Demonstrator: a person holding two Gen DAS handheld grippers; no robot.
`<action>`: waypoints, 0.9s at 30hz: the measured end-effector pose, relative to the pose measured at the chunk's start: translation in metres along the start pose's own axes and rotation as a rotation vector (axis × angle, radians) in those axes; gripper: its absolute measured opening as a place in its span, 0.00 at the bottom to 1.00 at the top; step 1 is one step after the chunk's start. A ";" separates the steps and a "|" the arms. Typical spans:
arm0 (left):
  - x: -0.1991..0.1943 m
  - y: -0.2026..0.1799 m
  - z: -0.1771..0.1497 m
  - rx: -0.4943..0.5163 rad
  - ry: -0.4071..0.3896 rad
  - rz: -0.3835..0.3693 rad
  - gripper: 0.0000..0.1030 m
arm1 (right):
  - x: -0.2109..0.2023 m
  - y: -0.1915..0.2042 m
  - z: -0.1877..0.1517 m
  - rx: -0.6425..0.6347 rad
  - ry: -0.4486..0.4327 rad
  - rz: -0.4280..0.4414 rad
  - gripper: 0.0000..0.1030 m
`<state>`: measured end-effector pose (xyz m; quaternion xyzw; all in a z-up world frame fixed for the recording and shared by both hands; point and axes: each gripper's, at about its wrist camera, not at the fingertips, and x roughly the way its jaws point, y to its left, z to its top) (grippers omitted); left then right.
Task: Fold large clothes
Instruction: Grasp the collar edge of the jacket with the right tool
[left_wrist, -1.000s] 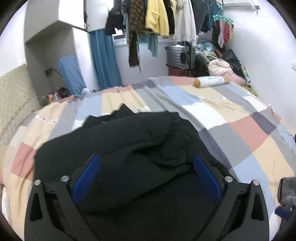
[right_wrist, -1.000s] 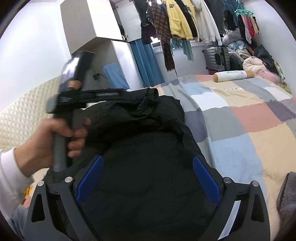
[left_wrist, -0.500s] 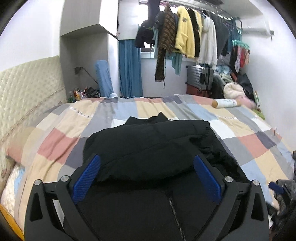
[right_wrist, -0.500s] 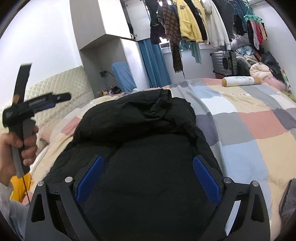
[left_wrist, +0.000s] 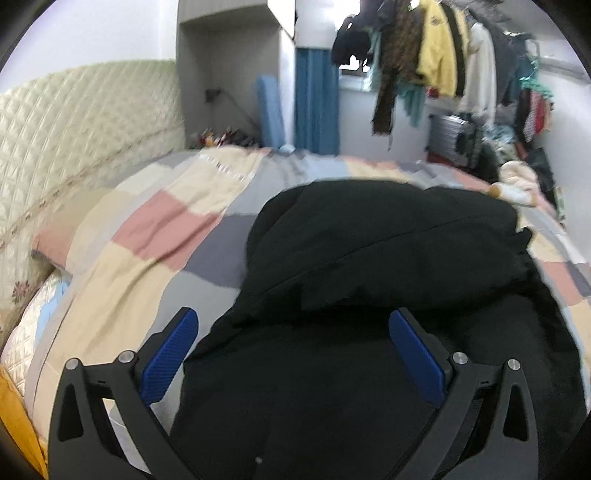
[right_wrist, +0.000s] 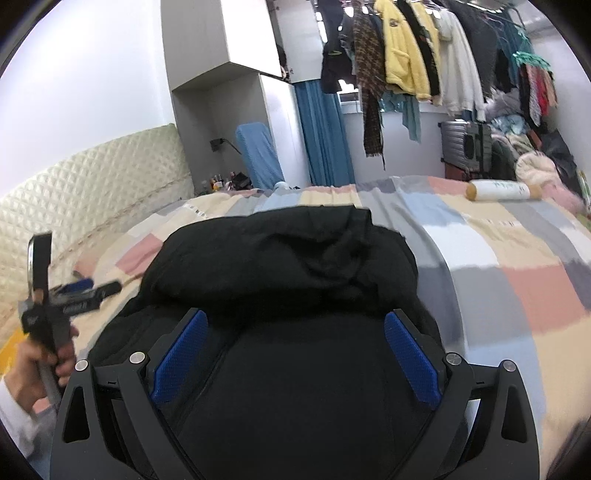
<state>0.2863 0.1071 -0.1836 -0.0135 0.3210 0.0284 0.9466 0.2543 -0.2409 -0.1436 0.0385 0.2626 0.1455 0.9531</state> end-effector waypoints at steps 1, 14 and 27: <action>0.008 0.004 -0.002 0.000 0.014 0.016 1.00 | 0.017 -0.005 0.007 0.007 0.015 0.001 0.94; 0.086 0.023 -0.014 0.025 0.166 0.141 1.00 | 0.132 -0.067 0.031 0.124 0.076 -0.021 0.73; 0.089 0.056 -0.003 -0.114 0.110 0.177 1.00 | 0.135 -0.048 0.035 0.120 0.053 0.110 0.17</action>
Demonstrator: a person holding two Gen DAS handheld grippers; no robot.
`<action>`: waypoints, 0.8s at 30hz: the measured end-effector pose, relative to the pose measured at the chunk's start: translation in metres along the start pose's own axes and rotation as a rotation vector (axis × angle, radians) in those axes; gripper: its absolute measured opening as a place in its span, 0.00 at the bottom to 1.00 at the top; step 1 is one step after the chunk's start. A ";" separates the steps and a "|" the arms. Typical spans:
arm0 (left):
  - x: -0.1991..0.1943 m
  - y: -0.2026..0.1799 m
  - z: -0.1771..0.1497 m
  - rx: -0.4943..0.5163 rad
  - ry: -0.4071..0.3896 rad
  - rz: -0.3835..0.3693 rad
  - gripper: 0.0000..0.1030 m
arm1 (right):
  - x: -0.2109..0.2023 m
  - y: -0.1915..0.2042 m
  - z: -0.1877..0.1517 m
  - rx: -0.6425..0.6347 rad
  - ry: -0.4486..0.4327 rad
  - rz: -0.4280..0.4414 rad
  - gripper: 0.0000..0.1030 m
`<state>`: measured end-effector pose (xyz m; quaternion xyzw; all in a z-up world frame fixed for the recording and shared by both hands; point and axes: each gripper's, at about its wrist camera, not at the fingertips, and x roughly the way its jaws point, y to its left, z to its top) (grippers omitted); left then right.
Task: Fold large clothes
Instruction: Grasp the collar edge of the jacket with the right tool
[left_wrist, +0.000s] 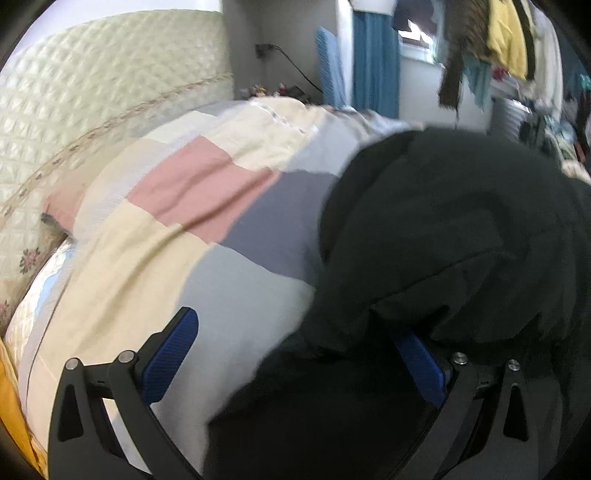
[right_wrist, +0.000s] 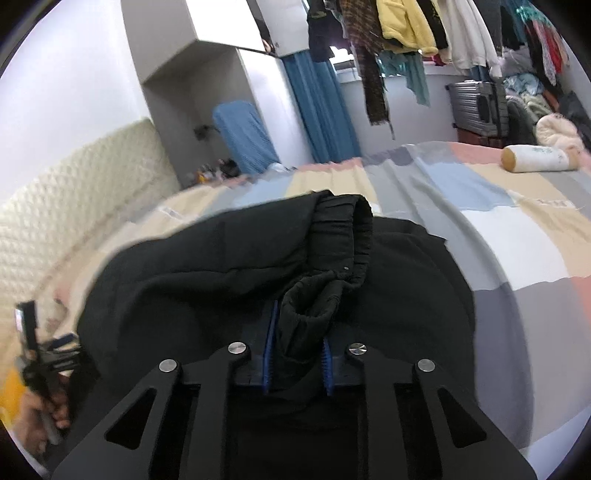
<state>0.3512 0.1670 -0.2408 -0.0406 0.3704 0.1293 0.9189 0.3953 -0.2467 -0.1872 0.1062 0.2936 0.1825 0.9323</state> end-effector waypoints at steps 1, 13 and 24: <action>-0.002 0.006 0.002 -0.025 -0.007 0.000 1.00 | -0.004 0.006 0.001 -0.001 -0.009 0.023 0.17; 0.007 0.047 0.002 -0.192 0.017 -0.039 1.00 | 0.039 0.022 -0.032 -0.109 0.104 -0.052 0.17; -0.002 0.042 0.001 -0.174 0.001 -0.045 1.00 | -0.006 0.031 -0.030 -0.169 0.107 -0.088 0.41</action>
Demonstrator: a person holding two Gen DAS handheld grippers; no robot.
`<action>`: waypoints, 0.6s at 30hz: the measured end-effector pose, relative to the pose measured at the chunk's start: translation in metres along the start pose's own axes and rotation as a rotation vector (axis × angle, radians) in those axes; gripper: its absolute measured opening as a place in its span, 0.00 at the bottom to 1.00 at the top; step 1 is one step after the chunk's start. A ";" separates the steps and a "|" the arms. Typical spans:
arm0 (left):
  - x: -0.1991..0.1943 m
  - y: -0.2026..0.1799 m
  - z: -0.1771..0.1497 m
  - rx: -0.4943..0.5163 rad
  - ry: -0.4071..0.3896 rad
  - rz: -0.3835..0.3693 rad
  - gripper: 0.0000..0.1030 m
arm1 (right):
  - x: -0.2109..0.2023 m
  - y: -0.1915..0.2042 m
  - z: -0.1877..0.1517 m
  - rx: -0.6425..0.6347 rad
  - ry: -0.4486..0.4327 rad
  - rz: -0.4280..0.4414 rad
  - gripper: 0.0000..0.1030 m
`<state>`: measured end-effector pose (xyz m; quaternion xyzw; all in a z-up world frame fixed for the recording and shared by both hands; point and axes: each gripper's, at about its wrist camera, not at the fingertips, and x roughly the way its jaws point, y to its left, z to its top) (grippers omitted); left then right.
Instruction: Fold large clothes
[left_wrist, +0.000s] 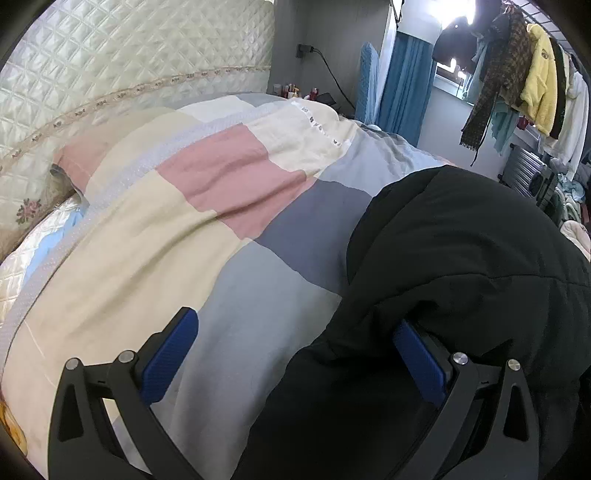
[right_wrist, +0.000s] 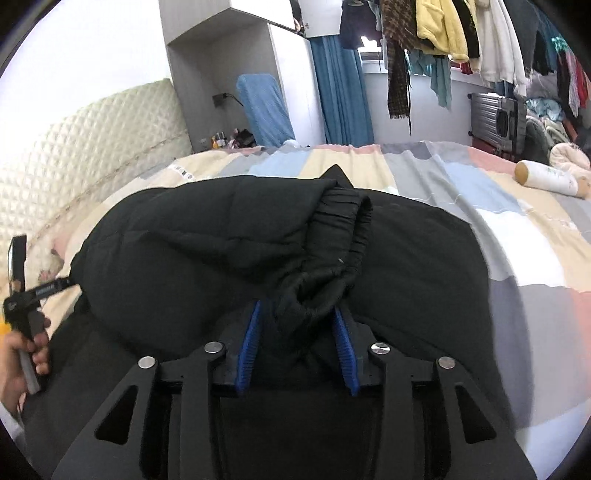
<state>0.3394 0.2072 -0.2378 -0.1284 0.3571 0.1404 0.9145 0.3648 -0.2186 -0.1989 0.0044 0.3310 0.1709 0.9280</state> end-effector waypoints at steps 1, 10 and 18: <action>-0.001 0.000 0.000 -0.001 0.000 -0.006 1.00 | -0.010 -0.002 -0.001 -0.011 -0.009 -0.022 0.47; -0.007 -0.004 -0.004 -0.017 -0.014 -0.031 1.00 | -0.022 -0.037 -0.009 -0.047 0.043 -0.269 0.63; -0.002 -0.009 -0.010 -0.022 0.003 -0.038 1.00 | 0.012 -0.034 -0.020 -0.193 0.102 -0.320 0.68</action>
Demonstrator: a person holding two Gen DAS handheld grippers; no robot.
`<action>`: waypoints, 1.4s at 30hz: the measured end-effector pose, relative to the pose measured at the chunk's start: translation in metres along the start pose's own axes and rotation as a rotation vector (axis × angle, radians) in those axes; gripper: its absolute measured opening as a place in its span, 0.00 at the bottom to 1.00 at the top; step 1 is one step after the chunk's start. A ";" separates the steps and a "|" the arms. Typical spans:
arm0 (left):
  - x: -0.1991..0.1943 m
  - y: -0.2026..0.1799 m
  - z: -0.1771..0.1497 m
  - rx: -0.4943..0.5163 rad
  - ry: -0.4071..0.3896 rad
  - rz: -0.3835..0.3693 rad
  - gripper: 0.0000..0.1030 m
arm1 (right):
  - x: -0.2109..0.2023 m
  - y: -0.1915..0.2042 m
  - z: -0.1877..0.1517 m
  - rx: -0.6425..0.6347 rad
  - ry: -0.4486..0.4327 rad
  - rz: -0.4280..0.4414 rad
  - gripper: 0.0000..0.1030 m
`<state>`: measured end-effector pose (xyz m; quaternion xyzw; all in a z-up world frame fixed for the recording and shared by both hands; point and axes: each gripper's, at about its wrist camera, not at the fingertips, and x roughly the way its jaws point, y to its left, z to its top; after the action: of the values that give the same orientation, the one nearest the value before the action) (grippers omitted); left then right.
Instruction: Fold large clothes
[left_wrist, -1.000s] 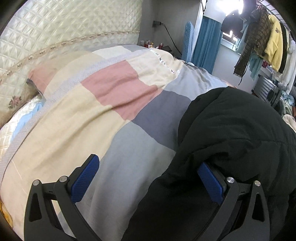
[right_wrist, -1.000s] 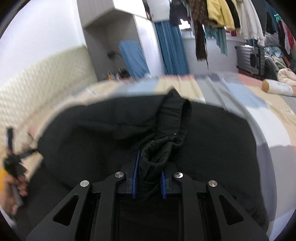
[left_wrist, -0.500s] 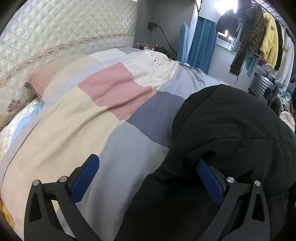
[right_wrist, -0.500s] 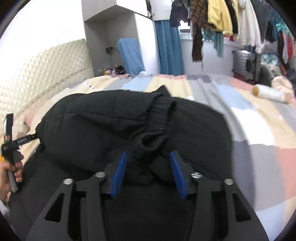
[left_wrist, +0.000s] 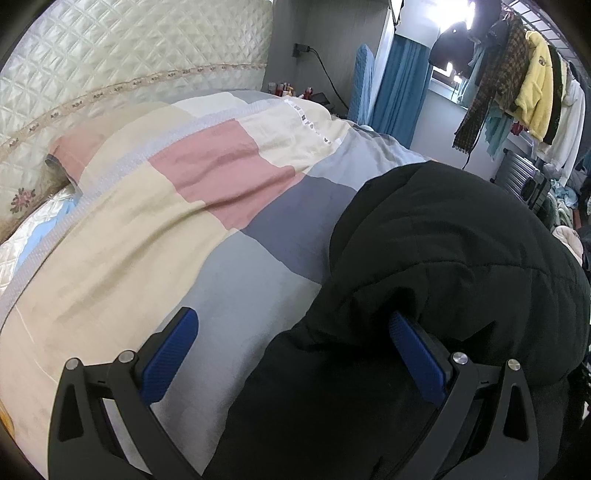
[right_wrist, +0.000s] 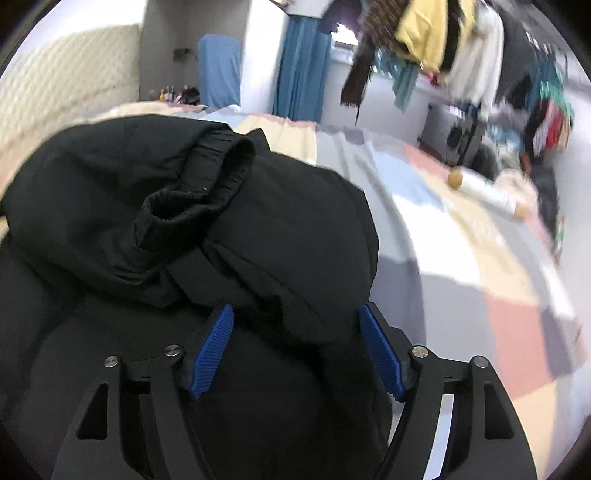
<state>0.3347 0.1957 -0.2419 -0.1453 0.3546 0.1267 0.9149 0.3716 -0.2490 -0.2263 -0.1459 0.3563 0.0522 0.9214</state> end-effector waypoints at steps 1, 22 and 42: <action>0.001 -0.001 -0.001 0.003 0.001 -0.001 1.00 | 0.003 0.004 0.000 -0.021 0.005 -0.005 0.68; -0.004 -0.015 -0.006 0.047 -0.026 -0.041 1.00 | -0.002 -0.043 0.008 0.210 -0.154 -0.043 0.12; -0.042 -0.042 -0.013 0.103 -0.046 -0.101 1.00 | -0.025 -0.061 -0.018 0.442 -0.052 0.070 0.35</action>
<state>0.3105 0.1470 -0.2145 -0.1128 0.3317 0.0654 0.9343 0.3540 -0.3127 -0.2082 0.0732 0.3399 0.0084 0.9376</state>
